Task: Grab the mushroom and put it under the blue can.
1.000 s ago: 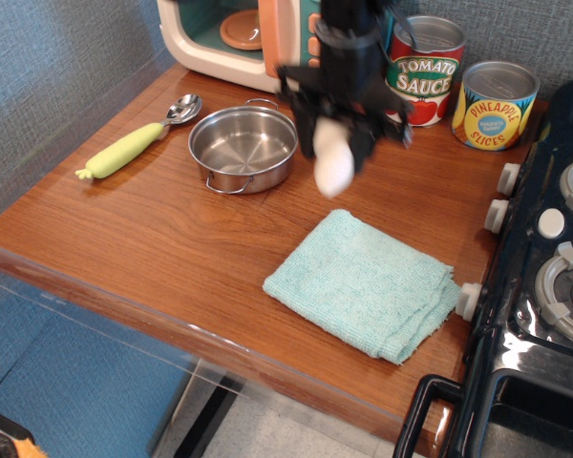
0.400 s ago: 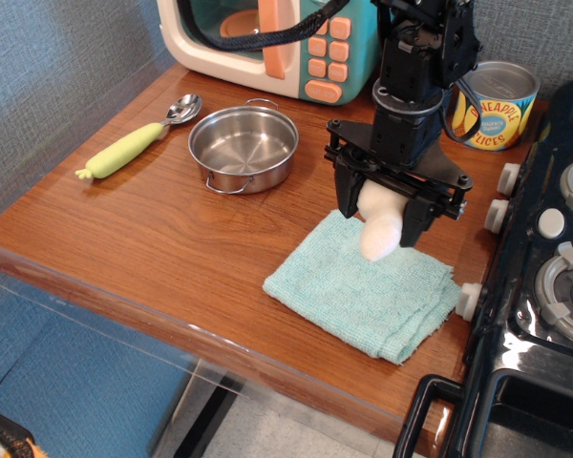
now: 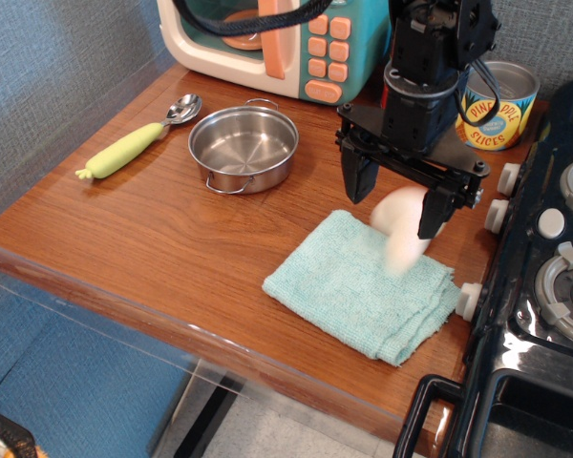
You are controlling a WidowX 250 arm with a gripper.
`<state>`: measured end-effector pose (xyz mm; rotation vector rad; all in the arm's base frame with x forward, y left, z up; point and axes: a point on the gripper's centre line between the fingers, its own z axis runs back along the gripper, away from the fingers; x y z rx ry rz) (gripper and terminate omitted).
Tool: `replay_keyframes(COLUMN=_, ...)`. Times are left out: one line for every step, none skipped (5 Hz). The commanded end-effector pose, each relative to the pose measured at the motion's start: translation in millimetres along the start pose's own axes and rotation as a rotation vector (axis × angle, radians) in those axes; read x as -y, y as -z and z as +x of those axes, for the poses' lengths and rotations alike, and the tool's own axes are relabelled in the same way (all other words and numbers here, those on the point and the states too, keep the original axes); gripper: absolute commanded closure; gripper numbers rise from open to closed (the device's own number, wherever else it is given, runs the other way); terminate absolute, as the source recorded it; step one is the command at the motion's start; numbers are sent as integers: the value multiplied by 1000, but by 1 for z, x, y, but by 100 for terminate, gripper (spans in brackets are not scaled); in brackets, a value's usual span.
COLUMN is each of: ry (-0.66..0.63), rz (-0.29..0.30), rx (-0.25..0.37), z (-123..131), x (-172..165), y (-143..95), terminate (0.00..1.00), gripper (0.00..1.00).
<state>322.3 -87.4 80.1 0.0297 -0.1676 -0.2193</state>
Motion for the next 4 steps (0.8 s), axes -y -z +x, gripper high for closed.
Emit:
replay_keyframes(ry=-5, rz=-14, rx=100, z=-6, x=-6, y=-44, terminate=0, gripper=0)
replay_keyframes(ry=-5, rz=-14, rx=100, z=-6, x=-6, y=-44, terminate=0, gripper=0)
replay_keyframes(ry=-5, rz=-14, rx=100, z=-6, x=-6, y=-44, terminate=0, gripper=0)
replay_keyframes(ry=-5, rz=-14, rx=100, z=-6, x=-6, y=-44, terminate=100, gripper=0)
